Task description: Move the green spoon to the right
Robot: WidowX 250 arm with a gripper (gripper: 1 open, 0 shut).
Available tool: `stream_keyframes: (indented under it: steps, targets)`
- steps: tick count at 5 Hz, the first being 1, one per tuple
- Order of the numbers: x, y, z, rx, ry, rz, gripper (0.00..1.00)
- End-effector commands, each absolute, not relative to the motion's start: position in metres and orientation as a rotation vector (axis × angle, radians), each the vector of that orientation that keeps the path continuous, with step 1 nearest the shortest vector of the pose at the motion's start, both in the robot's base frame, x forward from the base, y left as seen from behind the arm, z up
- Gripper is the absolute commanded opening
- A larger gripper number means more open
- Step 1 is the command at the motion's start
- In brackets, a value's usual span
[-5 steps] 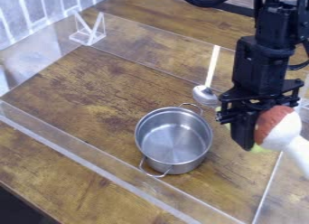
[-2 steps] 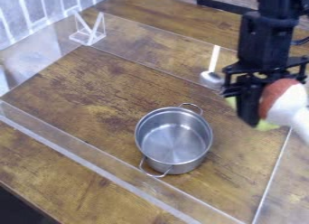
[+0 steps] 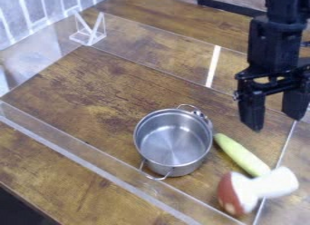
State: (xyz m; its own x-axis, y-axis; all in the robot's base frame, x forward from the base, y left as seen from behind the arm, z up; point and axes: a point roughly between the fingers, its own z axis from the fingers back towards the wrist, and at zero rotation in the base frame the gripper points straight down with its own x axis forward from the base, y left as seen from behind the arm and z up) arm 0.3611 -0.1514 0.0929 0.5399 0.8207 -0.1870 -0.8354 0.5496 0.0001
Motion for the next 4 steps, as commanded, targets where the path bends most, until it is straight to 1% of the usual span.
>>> stream_keyframes:
  steps: [1,2,3,4]
  targets:
    - [0.366,-0.151,0.089,-0.111,0.137,1.052,1.0]
    - [0.366,-0.15,0.062,-0.091,0.131,1.069,1.0]
    - [0.367,-0.15,0.048,-0.07,0.125,1.088,1.0]
    - [0.374,-0.147,0.05,-0.051,0.123,1.08,0.0]
